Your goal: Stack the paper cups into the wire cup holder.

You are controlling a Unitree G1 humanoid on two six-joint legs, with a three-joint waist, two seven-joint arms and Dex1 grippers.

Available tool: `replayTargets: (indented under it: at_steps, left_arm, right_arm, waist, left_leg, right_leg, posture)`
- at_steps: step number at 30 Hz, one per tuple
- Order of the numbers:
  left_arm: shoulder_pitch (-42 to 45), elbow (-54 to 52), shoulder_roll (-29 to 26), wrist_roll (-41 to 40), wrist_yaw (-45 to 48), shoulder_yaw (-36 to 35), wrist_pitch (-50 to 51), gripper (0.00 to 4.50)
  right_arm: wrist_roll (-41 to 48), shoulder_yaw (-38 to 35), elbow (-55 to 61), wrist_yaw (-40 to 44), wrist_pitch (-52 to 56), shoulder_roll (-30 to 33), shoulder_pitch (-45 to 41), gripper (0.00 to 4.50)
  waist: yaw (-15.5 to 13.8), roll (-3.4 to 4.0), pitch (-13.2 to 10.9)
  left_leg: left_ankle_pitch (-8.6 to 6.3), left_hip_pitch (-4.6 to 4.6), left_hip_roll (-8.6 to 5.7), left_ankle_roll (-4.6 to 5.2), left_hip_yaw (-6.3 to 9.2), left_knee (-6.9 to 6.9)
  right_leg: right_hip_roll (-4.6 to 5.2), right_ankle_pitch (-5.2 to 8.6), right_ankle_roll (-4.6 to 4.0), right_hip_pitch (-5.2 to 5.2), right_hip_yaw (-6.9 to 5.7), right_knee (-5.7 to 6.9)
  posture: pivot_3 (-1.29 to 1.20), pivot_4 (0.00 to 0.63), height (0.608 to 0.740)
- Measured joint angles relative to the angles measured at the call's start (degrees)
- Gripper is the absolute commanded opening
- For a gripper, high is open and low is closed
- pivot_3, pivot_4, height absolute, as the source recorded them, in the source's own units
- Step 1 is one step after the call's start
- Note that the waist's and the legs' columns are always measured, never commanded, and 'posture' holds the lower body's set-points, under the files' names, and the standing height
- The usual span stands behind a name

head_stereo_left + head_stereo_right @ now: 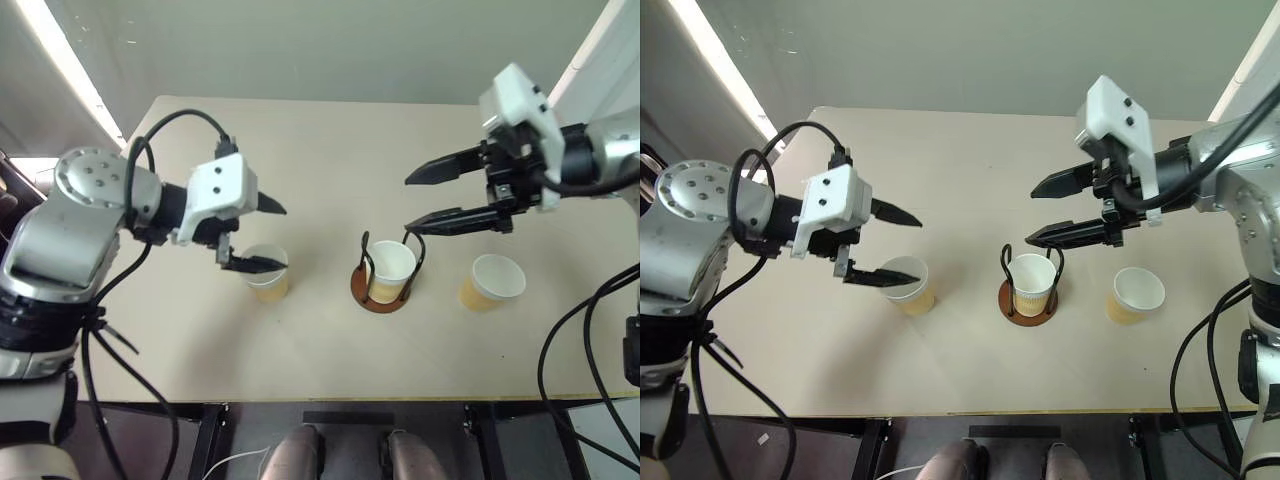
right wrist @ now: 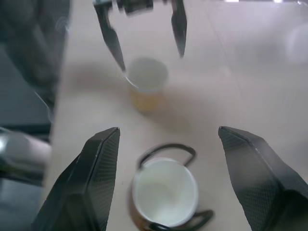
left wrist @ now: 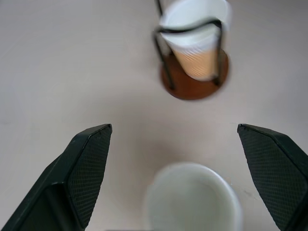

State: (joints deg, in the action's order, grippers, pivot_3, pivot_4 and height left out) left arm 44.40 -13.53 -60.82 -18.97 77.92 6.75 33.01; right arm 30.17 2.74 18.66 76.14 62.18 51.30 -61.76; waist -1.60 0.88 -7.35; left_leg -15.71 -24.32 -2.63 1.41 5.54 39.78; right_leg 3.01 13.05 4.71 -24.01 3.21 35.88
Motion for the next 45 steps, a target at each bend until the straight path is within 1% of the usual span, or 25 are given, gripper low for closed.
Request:
replayTargets:
  at_steps: [3,5,9,12,16,20,27,34,39,42,45]
  left_arm:
    - [-2.7,-3.2,-2.8,0.1,0.2,-0.4,0.5,4.5]
    - [-3.9,-5.0,-3.6,0.1,0.1,-0.4,1.3,4.5]
    - [-5.7,-9.2,-6.5,3.0,-1.1,0.7,1.8,4.5]
    - [-5.2,-9.3,-6.5,4.0,-1.4,1.8,2.8,4.5]
    - [-3.8,-8.3,-6.6,7.0,-1.1,5.0,2.9,4.5]
    - [-1.8,-6.4,-6.5,9.2,-0.7,7.0,3.1,4.5]
    - [-0.2,-5.2,-3.6,12.1,0.2,11.8,3.1,4.5]
    - [0.0,-5.1,-4.2,12.8,2.4,12.2,1.7,4.5]
    - [-0.4,-1.9,-4.4,16.5,2.8,13.0,-2.1,4.5]
    - [-1.0,0.3,-3.6,18.7,2.7,14.1,-4.5,4.5]
    - [-2.6,2.2,-3.0,20.7,2.3,14.5,-7.6,3.88]
  right_arm:
    - [3.0,-1.4,0.2,0.2,0.1,1.0,0.6,3.36]
    - [4.4,-1.7,0.2,0.4,-0.4,1.6,1.2,3.36]
    - [7.2,-1.8,0.8,0.8,-1.4,2.3,2.8,3.36]
    - [8.9,-2.0,0.9,0.9,-1.4,3.8,2.9,3.36]
    - [10.6,-2.0,0.9,0.6,-1.3,5.0,3.0,3.36]
    - [12.0,-2.0,0.9,-0.5,-0.7,5.4,3.0,3.36]
    - [14.1,-2.6,1.8,-3.2,-0.7,5.7,3.9,3.36]
    - [15.6,-2.9,2.2,-4.8,-0.6,7.3,4.5,3.36]
    - [16.0,-4.2,2.7,-5.6,-1.0,7.9,6.1,3.36]
    - [16.6,-5.0,2.9,-5.6,-3.1,7.6,7.8,3.36]
    - [16.8,-6.9,3.0,-5.0,-7.4,7.2,10.5,3.4]
  waist:
    - [0.0,0.0,0.0]
    - [0.0,0.0,0.0]
    - [0.1,0.0,0.0]
    - [0.1,0.0,0.0]
    - [0.2,0.0,0.0]
    - [0.3,0.0,0.0]
    - [0.3,0.0,0.0]
    - [0.2,0.0,0.0]
    - [0.2,0.0,0.0]
    - [0.2,0.0,0.0]
    - [0.3,0.0,0.0]
  left_leg:
    - [0.0,0.06,0.0,-0.02,0.0,-0.05]
    - [0.0,0.06,0.0,-0.02,0.0,-0.05]
    - [0.0,0.09,0.01,-0.03,0.0,-0.06]
    - [-0.01,0.1,0.03,-0.04,0.0,-0.06]
    - [-0.02,0.11,0.03,-0.06,0.0,-0.08]
    - [-0.03,0.12,0.04,-0.08,-0.01,-0.1]
    - [-0.03,0.11,0.05,-0.08,0.0,-0.15]
    - [-0.03,0.11,0.06,-0.08,0.0,-0.19]
    - [-0.03,0.14,0.07,-0.08,0.0,-0.19]
    - [-0.03,0.14,0.06,-0.08,0.0,-0.19]
    - [-0.03,0.14,0.06,-0.08,0.0,-0.19]
  right_leg:
    - [0.0,0.03,-0.04,0.03,0.0,0.02]
    - [0.0,0.03,-0.05,0.03,0.0,0.04]
    - [0.0,0.04,-0.07,0.03,0.0,0.06]
    - [0.0,0.05,-0.09,0.04,-0.01,0.08]
    - [0.01,0.06,-0.1,0.02,-0.01,0.1]
    - [0.01,0.07,-0.12,0.02,-0.01,0.1]
    - [0.02,0.07,-0.12,0.01,-0.02,0.08]
    - [0.01,0.07,-0.12,0.0,-0.02,0.06]
    - [0.01,0.07,-0.13,0.01,-0.02,0.09]
    - [0.01,0.07,-0.13,0.0,-0.02,0.09]
    - [0.01,0.07,-0.13,0.0,-0.02,0.09]
  posture:
    - [0.0,0.15,0.74]
    - [0.0,0.15,0.74]
    - [0.0,0.15,0.74]
    - [0.0,0.15,0.74]
    - [0.0,0.15,0.74]
    - [0.0,0.15,0.74]
    - [0.0,0.15,0.74]
    - [0.0,0.15,0.74]
    - [0.0,0.15,0.74]
    - [0.0,0.15,0.74]
    - [0.0,0.15,0.74]
